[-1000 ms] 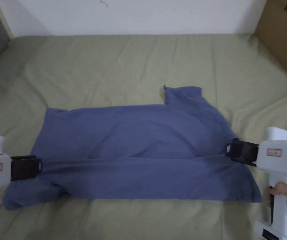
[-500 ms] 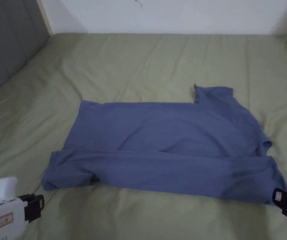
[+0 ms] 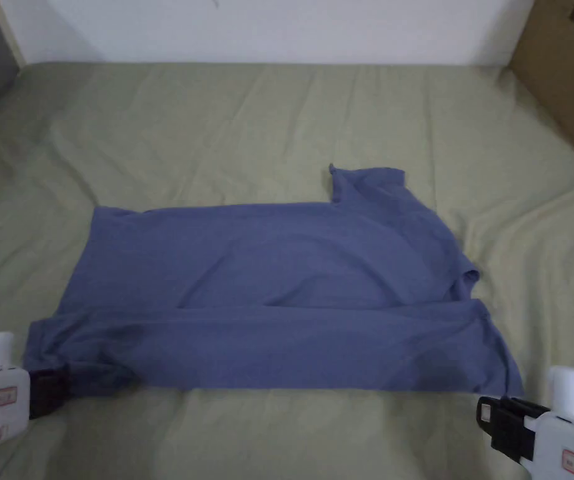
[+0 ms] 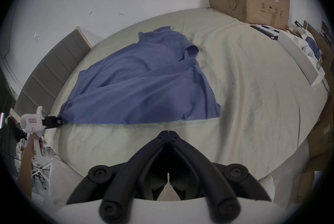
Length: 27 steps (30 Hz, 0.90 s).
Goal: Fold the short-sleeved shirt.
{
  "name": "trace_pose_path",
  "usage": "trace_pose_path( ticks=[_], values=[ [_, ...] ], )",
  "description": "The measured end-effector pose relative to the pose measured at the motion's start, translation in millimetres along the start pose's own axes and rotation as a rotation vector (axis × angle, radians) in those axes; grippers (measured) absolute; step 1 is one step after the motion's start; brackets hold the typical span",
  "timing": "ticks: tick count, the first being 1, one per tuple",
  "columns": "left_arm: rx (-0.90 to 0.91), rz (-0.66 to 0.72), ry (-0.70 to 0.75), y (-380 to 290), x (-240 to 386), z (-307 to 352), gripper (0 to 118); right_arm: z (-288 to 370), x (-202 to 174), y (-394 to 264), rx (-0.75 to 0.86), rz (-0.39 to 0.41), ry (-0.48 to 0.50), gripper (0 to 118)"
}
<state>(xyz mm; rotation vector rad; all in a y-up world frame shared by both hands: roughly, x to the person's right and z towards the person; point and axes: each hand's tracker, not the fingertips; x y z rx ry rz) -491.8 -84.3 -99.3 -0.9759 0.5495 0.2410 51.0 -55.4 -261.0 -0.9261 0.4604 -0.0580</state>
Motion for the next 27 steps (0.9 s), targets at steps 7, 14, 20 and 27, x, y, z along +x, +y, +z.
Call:
trace_pose_path(
  ticks=[7,14,20,27],
  values=[
    [-0.034,0.001,-0.025,7,2,9,2,-25,11,25,0.008,0.073,-0.065,110],
    [-0.032,0.002,-0.080,13,-7,23,2,-73,43,53,-0.077,-0.074,-0.104,84],
    [-0.029,-0.023,-0.078,15,-5,30,2,-75,19,47,-0.050,0.047,-0.134,9],
    [-0.008,-0.016,-0.116,14,-10,49,2,-40,29,55,-0.027,-0.067,-0.064,9]
  ],
)
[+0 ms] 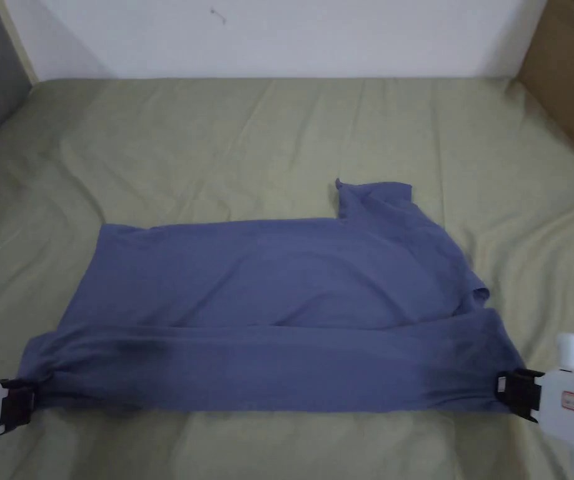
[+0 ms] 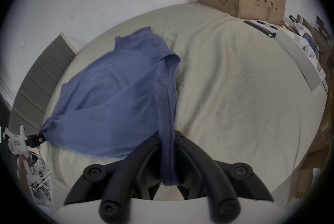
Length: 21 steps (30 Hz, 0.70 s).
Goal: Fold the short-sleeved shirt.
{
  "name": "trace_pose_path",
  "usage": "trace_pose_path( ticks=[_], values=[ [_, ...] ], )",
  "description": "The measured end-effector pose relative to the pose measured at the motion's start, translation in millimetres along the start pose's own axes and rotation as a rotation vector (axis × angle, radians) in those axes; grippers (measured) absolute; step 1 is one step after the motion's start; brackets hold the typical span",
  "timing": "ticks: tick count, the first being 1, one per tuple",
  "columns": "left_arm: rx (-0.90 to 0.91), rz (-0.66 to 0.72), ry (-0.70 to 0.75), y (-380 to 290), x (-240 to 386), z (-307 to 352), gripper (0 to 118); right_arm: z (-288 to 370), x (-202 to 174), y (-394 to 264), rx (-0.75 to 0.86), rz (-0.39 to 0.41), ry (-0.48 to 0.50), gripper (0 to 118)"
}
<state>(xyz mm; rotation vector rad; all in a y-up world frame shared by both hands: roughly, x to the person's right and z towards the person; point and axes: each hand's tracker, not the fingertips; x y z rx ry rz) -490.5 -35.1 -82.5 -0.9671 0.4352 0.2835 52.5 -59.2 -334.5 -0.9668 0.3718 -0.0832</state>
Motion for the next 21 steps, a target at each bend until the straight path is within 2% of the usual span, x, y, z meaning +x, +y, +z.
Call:
trace_pose_path(
  ticks=[5,8,11,13,14,15,16,17,18,19,21],
  values=[
    [0.017,-0.018,-0.017,-17,-5,29,2,54,4,-6,0.011,0.021,-0.001,9],
    [0.006,-0.015,-0.037,-41,-18,37,2,83,12,-25,-0.021,0.007,0.017,9],
    [-0.030,-0.020,-0.054,-69,-19,42,2,87,23,-56,-0.089,0.021,-0.022,9],
    [-0.054,-0.036,-0.045,-86,-17,38,2,80,30,-77,-0.145,-0.004,-0.004,9],
    [-0.064,-0.043,-0.048,-92,-18,34,4,74,33,-84,-0.163,-0.018,0.002,25],
    [-0.064,-0.036,-0.048,-96,-16,32,14,72,32,-88,-0.169,-0.020,-0.016,51],
    [-0.066,-0.020,-0.046,-98,-17,31,35,71,31,-90,-0.178,-0.022,-0.037,83],
    [-0.067,-0.007,-0.043,-99,-17,34,80,72,31,-91,-0.175,-0.025,-0.053,107],
    [-0.052,0.005,-0.052,-99,-19,37,108,72,36,-88,-0.165,-0.035,-0.053,109],
    [-0.034,0.023,-0.081,-97,-19,42,118,76,38,-86,-0.130,-0.054,-0.032,106],
    [0.018,0.077,-0.098,-89,-20,54,117,88,39,-74,-0.082,-0.069,-0.008,100]
  ],
)
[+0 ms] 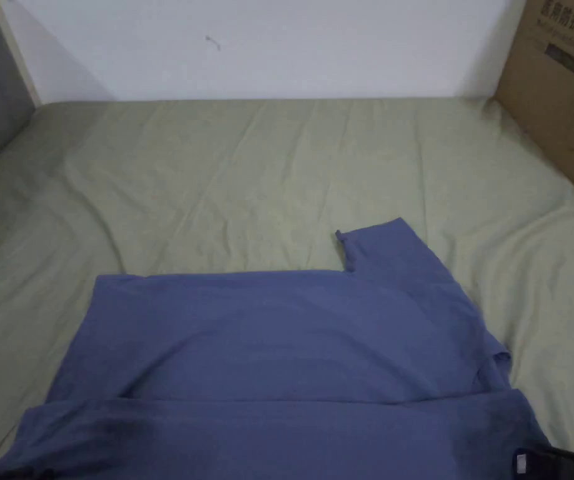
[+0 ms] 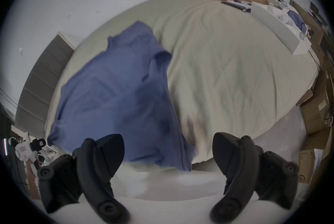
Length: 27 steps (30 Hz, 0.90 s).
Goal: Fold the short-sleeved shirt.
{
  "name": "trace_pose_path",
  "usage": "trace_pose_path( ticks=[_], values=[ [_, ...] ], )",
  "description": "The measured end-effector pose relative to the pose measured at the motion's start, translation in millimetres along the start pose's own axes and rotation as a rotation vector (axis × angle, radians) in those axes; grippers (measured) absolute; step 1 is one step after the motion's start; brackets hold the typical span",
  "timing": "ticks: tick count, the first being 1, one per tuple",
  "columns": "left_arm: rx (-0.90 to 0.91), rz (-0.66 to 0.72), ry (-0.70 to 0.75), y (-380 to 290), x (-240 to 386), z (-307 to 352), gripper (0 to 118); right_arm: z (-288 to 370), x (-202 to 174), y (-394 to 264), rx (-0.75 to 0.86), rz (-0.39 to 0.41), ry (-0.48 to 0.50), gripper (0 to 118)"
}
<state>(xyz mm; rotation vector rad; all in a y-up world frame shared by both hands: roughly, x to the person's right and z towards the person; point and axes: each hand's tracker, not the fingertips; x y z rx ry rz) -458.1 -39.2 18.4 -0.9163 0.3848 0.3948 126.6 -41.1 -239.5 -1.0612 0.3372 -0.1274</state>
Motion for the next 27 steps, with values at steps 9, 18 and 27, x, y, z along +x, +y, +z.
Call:
trace_pose_path(
  ticks=[9,18,27],
  values=[
    [0.126,-0.016,-0.081,76,47,-7,1,-6,-43,92,0.126,0.077,0.066,0],
    [0.067,-0.039,-0.132,114,76,-73,0,-121,-84,212,0.041,0.174,0.037,44],
    [0.021,-0.021,-0.088,130,51,-107,0,-246,-94,276,-0.140,0.219,-0.078,61]
  ],
)
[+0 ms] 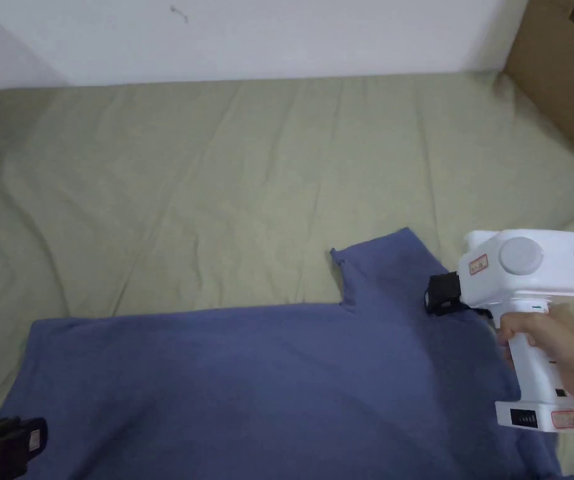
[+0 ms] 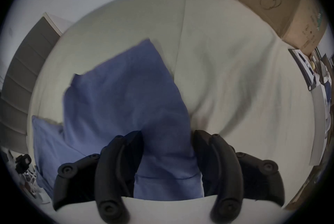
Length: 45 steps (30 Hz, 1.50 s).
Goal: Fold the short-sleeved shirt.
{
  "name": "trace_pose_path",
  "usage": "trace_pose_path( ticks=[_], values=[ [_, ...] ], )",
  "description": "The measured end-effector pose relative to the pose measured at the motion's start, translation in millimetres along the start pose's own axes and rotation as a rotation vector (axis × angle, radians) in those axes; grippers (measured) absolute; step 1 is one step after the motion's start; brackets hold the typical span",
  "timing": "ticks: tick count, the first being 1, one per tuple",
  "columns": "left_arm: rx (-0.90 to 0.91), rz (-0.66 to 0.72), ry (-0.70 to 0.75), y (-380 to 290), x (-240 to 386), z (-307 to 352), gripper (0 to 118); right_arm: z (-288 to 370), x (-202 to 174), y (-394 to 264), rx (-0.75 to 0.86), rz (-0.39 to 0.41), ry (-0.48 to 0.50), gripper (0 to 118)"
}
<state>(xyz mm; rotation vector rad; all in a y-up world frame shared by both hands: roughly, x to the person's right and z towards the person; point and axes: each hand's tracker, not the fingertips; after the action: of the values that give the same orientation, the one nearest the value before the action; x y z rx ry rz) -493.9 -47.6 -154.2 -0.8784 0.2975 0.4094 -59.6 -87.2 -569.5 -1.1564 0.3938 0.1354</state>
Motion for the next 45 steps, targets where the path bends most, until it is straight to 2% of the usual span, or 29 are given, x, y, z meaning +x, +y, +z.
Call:
trace_pose_path(
  ticks=[1,2,3,4,5,6,7,8,9,11,13,15,20,24,25,27,28,30,31,33,34,36,39,41,45],
  values=[
    [-0.007,0.004,0.009,1,-2,-2,0,-5,1,1,-0.043,-0.019,-0.025,56],
    [-0.015,0.004,0.017,2,-3,-4,0,1,-3,0,-0.025,-0.052,-0.011,42],
    [-0.019,-0.001,0.022,1,0,-5,0,7,-6,1,-0.018,-0.018,-0.026,13],
    [-0.024,-0.009,0.027,3,-1,-8,0,10,-8,3,-0.002,0.051,-0.040,1],
    [-0.030,-0.011,0.038,7,-3,-11,7,12,-10,4,0.004,0.102,-0.071,1],
    [-0.030,-0.009,0.056,13,-5,-16,18,15,-10,3,-0.004,0.103,-0.054,1],
    [-0.015,0.002,0.081,16,-5,-18,38,13,-10,4,-0.021,0.096,-0.050,1],
    [-0.003,0.020,0.075,21,-8,-23,70,11,-7,4,-0.017,0.084,-0.048,1],
    [-0.006,0.032,0.062,29,-13,-29,94,10,-6,3,-0.024,0.049,-0.040,1],
    [-0.073,0.053,0.087,51,-19,-45,104,12,-3,3,-0.017,0.028,-0.035,1],
    [-0.041,0.026,0.121,69,-22,-62,111,13,-4,1,-0.012,0.039,-0.033,1],
    [-0.043,0.054,0.152,89,-26,-83,111,14,-4,0,-0.011,0.058,-0.032,1],
    [-0.088,0.094,0.172,120,-20,-127,111,10,-4,-2,-0.008,0.045,-0.025,1],
    [-0.177,0.036,0.252,118,-6,-158,110,10,-8,-2,-0.011,0.074,-0.040,1],
    [-0.152,0.039,0.249,116,-2,-158,110,10,-8,-2,-0.012,0.081,-0.042,1],
    [-0.137,0.035,0.249,116,2,-146,91,10,-9,0,-0.016,0.081,-0.042,1],
    [-0.124,0.034,0.253,116,3,-139,77,11,-9,2,-0.021,0.076,-0.042,1],
    [-0.112,-0.014,0.252,119,6,-127,32,16,-8,6,-0.026,0.072,-0.040,1],
    [-0.117,-0.039,0.231,123,4,-121,4,21,-7,6,-0.020,0.053,-0.033,1],
    [-0.130,-0.003,0.107,128,0,-110,2,35,-5,5,0.006,0.030,-0.020,1],
    [-0.131,0.066,0.102,130,-2,-105,2,44,-3,4,0.021,0.012,-0.014,1],
    [-0.096,0.079,0.086,132,-5,-87,2,64,-2,1,0.043,0.012,-0.005,1],
    [-0.049,0.029,0.070,128,0,-50,2,102,-3,-9,0.080,0.024,0.027,1],
    [-0.010,-0.015,0.071,121,6,-17,2,130,-5,-22,0.130,0.077,0.014,1],
    [0.069,-0.051,0.042,91,11,46,2,188,3,-67,0.181,0.057,0.055,1]
  ],
)
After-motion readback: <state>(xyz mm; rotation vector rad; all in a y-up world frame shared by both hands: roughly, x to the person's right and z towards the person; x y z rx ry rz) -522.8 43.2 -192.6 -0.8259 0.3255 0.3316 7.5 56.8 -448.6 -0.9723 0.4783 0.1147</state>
